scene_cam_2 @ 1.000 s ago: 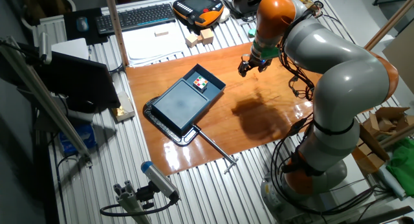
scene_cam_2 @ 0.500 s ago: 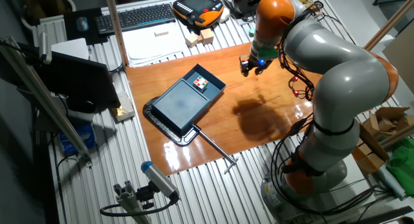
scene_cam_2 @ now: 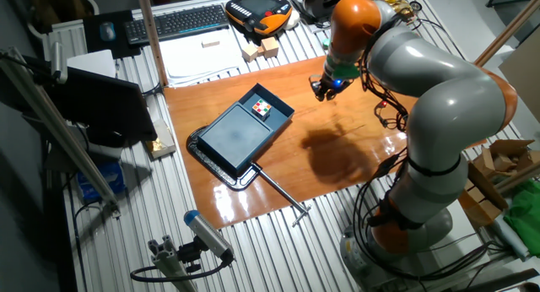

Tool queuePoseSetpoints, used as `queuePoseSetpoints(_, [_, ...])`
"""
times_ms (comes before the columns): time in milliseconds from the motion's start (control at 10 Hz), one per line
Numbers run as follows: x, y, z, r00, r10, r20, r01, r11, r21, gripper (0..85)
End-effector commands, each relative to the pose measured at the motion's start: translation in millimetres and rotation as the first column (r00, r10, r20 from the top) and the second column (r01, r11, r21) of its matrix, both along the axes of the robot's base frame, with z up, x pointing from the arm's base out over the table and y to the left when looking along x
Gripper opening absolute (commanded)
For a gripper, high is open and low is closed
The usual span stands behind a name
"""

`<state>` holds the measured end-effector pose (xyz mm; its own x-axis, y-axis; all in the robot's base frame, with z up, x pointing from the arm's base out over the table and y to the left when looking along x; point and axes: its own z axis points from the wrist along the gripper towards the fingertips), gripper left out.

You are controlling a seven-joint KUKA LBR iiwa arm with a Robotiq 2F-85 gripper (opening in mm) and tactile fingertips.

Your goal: Grasp the handle and close the drawer

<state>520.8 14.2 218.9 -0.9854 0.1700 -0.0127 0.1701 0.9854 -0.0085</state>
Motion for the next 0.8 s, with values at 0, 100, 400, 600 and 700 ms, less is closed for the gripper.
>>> queuePoseSetpoints(0, [2.6,-0.2,-3.0,1.000,0.000,-0.001,0.000,1.000,0.004,2.0])
queuePoseSetpoints(100, [5.8,0.2,-7.2,1.000,-0.003,-0.006,0.003,1.000,0.011,2.0])
queuePoseSetpoints(400, [14.6,4.1,-24.1,1.000,-0.028,-0.005,0.028,0.999,0.023,2.0])
queuePoseSetpoints(600, [20.2,5.1,-37.1,0.999,-0.037,0.010,0.037,0.999,-0.002,2.0])
queuePoseSetpoints(700, [22.5,5.5,-41.4,0.999,-0.040,0.023,0.040,0.999,-0.013,2.0])
